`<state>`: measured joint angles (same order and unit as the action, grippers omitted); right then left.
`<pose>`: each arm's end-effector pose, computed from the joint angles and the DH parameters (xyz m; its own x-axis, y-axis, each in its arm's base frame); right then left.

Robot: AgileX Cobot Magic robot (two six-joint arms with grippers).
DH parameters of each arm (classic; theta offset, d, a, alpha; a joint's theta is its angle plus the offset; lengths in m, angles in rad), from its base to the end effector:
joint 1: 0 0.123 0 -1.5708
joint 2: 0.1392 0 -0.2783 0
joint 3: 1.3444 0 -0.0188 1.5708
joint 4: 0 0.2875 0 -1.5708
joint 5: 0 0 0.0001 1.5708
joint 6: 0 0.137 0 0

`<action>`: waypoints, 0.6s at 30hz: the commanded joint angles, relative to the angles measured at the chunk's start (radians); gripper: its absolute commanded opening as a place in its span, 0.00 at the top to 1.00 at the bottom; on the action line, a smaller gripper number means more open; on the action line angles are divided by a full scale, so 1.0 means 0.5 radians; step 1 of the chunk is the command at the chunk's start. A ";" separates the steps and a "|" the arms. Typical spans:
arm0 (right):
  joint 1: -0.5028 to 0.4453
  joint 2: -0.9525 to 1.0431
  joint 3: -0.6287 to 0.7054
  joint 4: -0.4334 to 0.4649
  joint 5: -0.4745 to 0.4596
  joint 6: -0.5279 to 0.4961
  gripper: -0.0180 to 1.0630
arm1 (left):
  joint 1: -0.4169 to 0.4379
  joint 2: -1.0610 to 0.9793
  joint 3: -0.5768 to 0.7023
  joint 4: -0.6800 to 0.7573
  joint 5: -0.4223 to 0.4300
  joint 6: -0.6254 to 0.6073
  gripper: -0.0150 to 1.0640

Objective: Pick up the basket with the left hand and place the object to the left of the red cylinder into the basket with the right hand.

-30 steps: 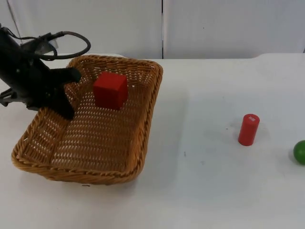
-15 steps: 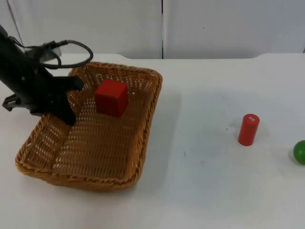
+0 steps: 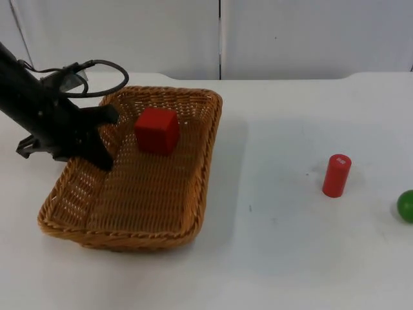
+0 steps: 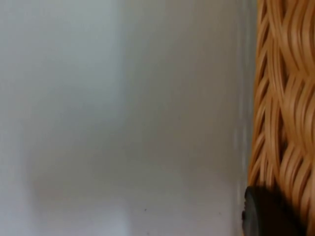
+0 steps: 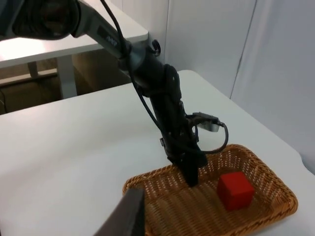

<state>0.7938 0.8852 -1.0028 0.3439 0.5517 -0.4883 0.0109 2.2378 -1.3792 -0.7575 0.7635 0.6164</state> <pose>0.1657 0.2031 0.3951 -0.0601 -0.3294 -0.9423 -0.8465 0.5171 -0.1267 0.4436 -0.0603 0.0104 -0.9801 0.0043 -0.1985 0.0977 0.8809 -0.4631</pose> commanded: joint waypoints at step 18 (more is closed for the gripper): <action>-0.007 0.000 0.004 -0.005 -0.050 -0.003 0.01 | 0.003 0.029 -0.065 -0.034 0.042 -0.012 0.99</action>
<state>0.7938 0.8852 -1.0028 0.3439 0.5414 -0.4883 0.0109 2.2561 -1.4030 -0.7539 0.7852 0.6140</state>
